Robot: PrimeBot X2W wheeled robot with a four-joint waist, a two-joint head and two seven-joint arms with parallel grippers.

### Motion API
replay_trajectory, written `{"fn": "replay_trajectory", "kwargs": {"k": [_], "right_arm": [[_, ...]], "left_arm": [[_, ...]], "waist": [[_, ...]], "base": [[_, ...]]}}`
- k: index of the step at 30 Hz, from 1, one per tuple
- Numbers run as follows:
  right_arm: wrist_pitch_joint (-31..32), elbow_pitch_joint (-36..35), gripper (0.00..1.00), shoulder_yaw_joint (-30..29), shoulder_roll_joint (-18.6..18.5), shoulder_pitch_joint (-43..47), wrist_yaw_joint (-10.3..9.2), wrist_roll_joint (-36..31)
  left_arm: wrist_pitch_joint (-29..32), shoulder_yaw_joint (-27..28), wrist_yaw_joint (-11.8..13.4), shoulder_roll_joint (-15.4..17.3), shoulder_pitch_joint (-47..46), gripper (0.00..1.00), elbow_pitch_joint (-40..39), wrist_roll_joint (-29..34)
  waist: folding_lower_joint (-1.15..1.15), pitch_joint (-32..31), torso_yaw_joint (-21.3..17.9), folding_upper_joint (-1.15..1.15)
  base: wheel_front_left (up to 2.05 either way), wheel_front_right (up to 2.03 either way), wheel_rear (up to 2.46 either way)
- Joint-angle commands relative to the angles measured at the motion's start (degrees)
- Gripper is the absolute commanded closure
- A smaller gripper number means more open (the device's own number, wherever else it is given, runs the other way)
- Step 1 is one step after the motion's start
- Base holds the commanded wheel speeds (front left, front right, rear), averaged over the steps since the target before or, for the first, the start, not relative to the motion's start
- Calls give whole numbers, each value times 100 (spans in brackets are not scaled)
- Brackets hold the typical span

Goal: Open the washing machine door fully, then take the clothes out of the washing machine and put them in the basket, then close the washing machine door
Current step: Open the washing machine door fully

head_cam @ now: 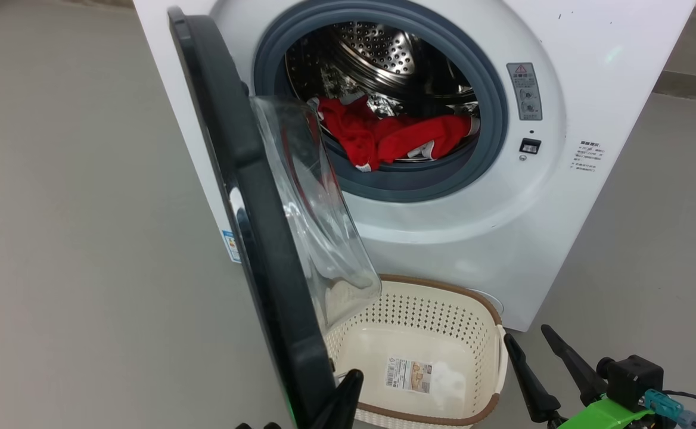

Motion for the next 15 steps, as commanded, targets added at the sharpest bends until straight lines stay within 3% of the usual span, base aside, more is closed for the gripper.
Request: {"fn": "replay_trajectory", "kwargs": {"k": [1,15], "right_arm": [[-69,-143,0,67,-46,-236,36,43],[-69,-175,0,43,-26,-219,36,50]], "left_arm": [[-29,368,160,11,-128,100,-77,-71],[-29,834,489,11,136,100,-178,81]], "waist": [[0,8,-5,0],[0,15,106,0]], "base": [[0,0,0],[0,0,0]]}}
